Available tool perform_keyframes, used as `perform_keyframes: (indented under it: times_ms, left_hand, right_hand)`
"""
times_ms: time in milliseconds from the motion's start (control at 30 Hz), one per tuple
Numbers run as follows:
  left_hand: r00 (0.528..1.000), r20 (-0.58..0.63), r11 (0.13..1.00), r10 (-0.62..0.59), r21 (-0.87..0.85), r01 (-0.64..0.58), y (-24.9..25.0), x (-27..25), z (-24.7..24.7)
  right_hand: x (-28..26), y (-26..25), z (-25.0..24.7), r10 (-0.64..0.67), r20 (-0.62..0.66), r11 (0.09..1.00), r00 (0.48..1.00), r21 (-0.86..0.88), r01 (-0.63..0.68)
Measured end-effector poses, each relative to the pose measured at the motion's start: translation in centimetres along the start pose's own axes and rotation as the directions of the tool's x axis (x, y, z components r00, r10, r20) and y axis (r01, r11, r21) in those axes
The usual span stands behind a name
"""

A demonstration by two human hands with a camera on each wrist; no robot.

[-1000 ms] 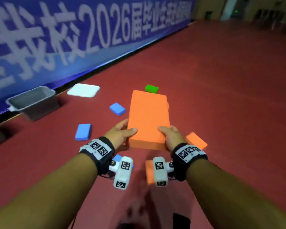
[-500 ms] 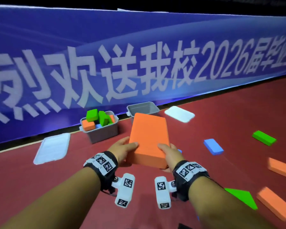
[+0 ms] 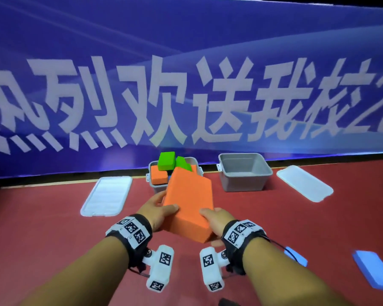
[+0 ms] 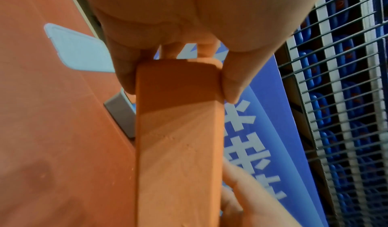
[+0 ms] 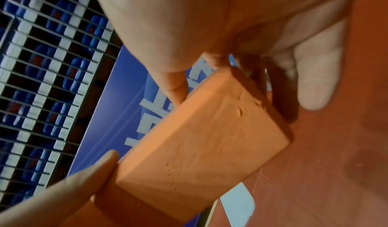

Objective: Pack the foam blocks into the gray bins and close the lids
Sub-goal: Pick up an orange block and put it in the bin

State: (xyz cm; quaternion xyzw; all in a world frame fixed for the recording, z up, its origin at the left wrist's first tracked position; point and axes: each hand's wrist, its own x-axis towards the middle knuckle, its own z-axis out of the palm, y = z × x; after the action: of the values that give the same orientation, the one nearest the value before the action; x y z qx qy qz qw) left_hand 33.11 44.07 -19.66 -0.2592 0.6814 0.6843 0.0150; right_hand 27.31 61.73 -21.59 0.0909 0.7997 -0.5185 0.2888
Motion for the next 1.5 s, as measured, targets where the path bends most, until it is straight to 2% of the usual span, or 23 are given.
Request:
perform_keyframes:
  times_ms: [133, 333, 400, 567, 667, 767, 867, 967, 1100, 1200, 1300, 1367, 1433, 1500]
  left_hand:
    - [0.992, -0.124, 0.998, -0.033, 0.047, 0.039, 3.5, 9.1, -1.8]
    - [0.974, -0.199, 0.99, -0.105, 0.076, 0.123, 7.7, 21.4, -4.6]
    - [0.973, -0.185, 0.984, -0.141, 0.083, 0.159, 8.5, 25.0, -5.3]
    - [0.97, -0.126, 0.963, -0.206, 0.15, 0.224, 11.6, 39.0, -8.3]
    - [0.971, -0.084, 0.958, -0.222, 0.167, 0.233, 14.0, 47.1, -9.7]
    - [0.974, -0.014, 0.933, -0.228, 0.282, 0.223, 15.9, 54.0, -10.6]
    - [0.97, 0.012, 0.903, -0.241, 0.37, 0.22, 17.3, 61.0, -11.1]
    - [0.961, 0.014, 0.86, -0.277, 0.449, 0.242, 16.9, 68.1, -11.2]
    - [0.929, 0.014, 0.816, -0.369, 0.484, 0.316, 14.6, 78.3, -11.7]
    - [0.903, -0.052, 0.812, -0.427, 0.418, 0.408, 13.8, 85.3, -12.2]
    - [0.9, -0.061, 0.819, -0.433, 0.39, 0.421, 14.8, 90.7, -12.1]
    - [0.903, -0.085, 0.785, -0.421, 0.465, 0.409, 15.5, 93.5, -12.1]
    - [0.895, -0.118, 0.696, -0.431, 0.588, 0.413, 16.0, 96.1, -12.3]
    - [0.881, -0.145, 0.635, -0.45, 0.641, 0.43, 16.0, 97.2, -12.5]
  right_hand:
    - [8.9, -6.9, 1.1, -0.021, 0.06, 0.991, 0.998, -0.129, 0.028]
    - [20.8, -15.2, 3.9, -0.044, 0.131, 0.941, 0.99, -0.329, 0.085]
    - [24.1, -17.1, 4.5, -0.039, 0.148, 0.915, 0.988, -0.392, 0.095]
    - [35.0, -24.1, 5.4, -0.004, 0.239, 0.894, 0.971, -0.435, 0.11]
    - [41.3, -29.3, 6.0, 0.019, 0.231, 0.875, 0.973, -0.475, 0.096]
    - [47.2, -33.4, 6.3, 0.031, 0.196, 0.807, 0.98, -0.583, 0.091]
    - [53.0, -36.7, 6.6, 0.052, 0.199, 0.796, 0.979, -0.6, 0.08]
    - [60.3, -37.9, 7.5, 0.071, 0.186, 0.801, 0.98, -0.596, 0.055]
    - [72.0, -37.7, 10.4, 0.132, 0.237, 0.751, 0.963, -0.658, 0.059]
    - [79.7, -39.1, 11.8, 0.159, 0.268, 0.747, 0.95, -0.661, 0.061]
    - [85.6, -41.0, 12.5, 0.175, 0.279, 0.743, 0.944, -0.667, 0.06]
    - [88.8, -41.7, 12.8, 0.184, 0.29, 0.701, 0.939, -0.708, 0.082]
    - [91.8, -42.3, 12.6, 0.215, 0.286, 0.622, 0.934, -0.777, 0.095]
    - [93.0, -43.1, 12.4, 0.25, 0.272, 0.531, 0.929, -0.841, 0.103]
